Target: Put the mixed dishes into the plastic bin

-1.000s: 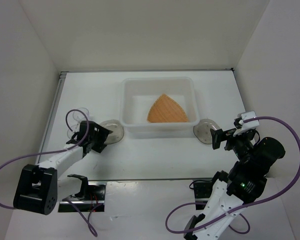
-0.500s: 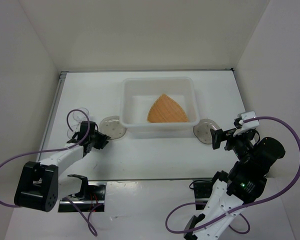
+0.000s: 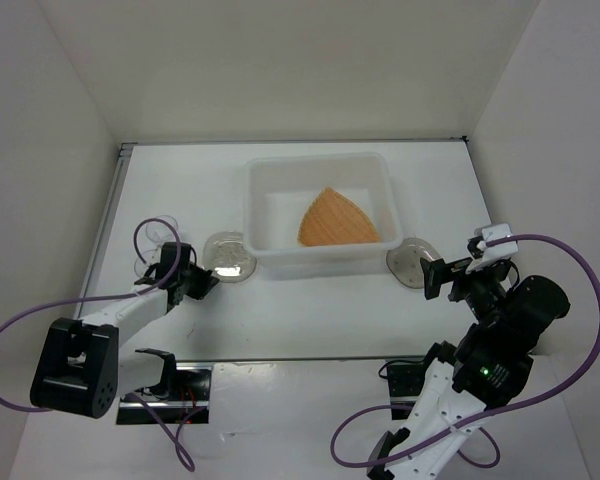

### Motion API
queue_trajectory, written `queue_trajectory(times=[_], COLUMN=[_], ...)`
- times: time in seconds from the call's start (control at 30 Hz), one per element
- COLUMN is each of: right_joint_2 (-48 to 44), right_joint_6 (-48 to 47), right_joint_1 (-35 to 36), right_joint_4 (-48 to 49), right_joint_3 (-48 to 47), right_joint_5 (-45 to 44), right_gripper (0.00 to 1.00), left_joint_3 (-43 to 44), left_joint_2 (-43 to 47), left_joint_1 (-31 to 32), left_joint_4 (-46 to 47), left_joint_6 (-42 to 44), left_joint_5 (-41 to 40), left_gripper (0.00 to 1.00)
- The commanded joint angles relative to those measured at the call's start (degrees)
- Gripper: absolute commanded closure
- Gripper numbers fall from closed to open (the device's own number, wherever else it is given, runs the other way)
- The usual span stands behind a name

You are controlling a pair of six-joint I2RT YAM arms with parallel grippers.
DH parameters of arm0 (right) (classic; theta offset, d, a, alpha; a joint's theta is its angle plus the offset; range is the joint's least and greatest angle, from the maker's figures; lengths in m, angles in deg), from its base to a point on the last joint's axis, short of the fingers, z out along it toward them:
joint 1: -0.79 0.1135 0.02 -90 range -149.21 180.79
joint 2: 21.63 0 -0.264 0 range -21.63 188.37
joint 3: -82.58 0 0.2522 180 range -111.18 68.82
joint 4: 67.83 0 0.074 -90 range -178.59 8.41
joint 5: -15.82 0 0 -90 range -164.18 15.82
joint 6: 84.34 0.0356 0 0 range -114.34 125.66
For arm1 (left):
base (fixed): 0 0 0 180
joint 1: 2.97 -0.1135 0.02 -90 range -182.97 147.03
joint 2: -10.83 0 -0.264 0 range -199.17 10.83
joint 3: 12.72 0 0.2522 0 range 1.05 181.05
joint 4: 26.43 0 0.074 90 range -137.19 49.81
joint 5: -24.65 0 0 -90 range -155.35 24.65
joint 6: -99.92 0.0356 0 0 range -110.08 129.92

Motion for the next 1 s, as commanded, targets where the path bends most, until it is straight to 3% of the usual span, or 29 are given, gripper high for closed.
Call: queue_trajectory(times=[0.0,0.2,0.33,0.43,0.67,0.83,0.97], right_joint_2=[-0.4,-0.4,-0.4,-0.4,-1.0,-1.0,-1.0], right_joint_6=[0.6,0.6,0.6,0.6,0.6,0.6,0.6], right_joint_1=[-0.3,-0.3,-0.3,-0.3,-0.9,-0.9,-0.9], right_joint_4=[1.8,1.8,1.8,1.8,1.8,1.8,1.8], right_joint_3=[-0.9,-0.9,-0.9,-0.9,-0.9,-0.9,-0.9], right_joint_5=[0.0,0.0,0.0,0.0,0.0,0.0,0.0], right_gripper=[0.02,0.02,0.02,0.02,0.02,0.02,0.02], left_joint_3=[1.7,3.5,4.7,8.4,19.2,22.0,26.7], left_joint_2=[-0.7,4.3,15.6,22.1,25.4,26.0,18.2], left_joint_1=[-0.1,-0.1,-0.1,-0.1,-0.6,-1.8,-0.7], left_joint_4=[-0.6,-6.0,-11.7,-15.7,-23.6,-18.9,-15.4], left_joint_6=[1.0,1.6,1.6,1.6,3.2,5.8,8.6], left_joint_5=[0.0,-3.4,-7.5,-10.3,-14.5,-10.7,-1.5], left_gripper=[1.0,1.0,1.0,1.0,1.0,1.0,1.0])
